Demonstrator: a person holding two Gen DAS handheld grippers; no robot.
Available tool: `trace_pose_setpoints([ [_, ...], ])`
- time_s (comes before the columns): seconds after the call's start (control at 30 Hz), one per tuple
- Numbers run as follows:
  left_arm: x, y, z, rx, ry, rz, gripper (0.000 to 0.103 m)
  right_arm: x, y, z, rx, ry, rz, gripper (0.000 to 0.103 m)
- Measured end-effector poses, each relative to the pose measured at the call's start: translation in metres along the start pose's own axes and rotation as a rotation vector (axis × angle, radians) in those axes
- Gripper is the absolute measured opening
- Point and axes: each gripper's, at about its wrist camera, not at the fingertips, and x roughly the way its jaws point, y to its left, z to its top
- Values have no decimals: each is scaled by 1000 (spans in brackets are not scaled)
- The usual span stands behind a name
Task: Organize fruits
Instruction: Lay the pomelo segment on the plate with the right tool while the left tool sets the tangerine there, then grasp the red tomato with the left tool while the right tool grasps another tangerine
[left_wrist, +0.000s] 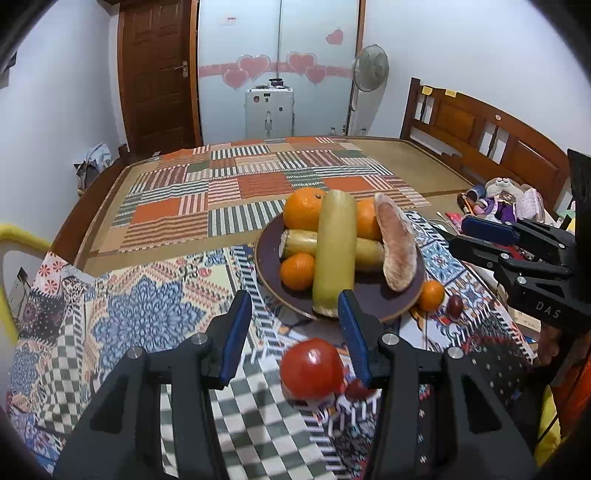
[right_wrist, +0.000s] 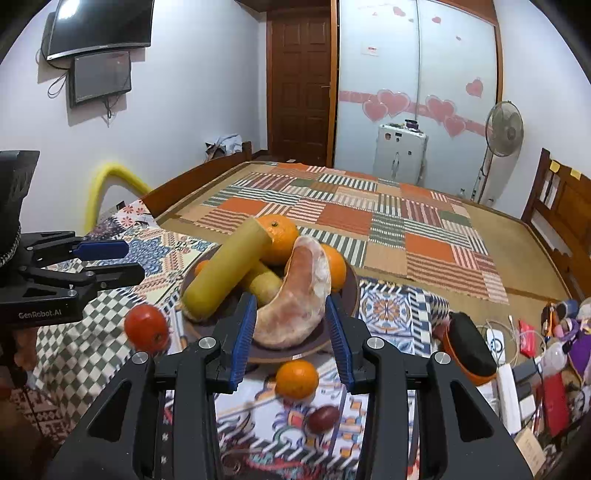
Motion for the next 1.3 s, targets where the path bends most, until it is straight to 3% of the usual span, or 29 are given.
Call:
trace_pose_setpoints([
  [0.47,21,-12,-40,11,102,-26,49,23,-9,-39,18,134,11,36],
  [0.97,34,-7,-42,40,101,13,49,45,-12,-44,25,193,7,36],
  [1.3,38,0,-41,7,108,-9,46,46,-15,-45,29,202,6,31],
])
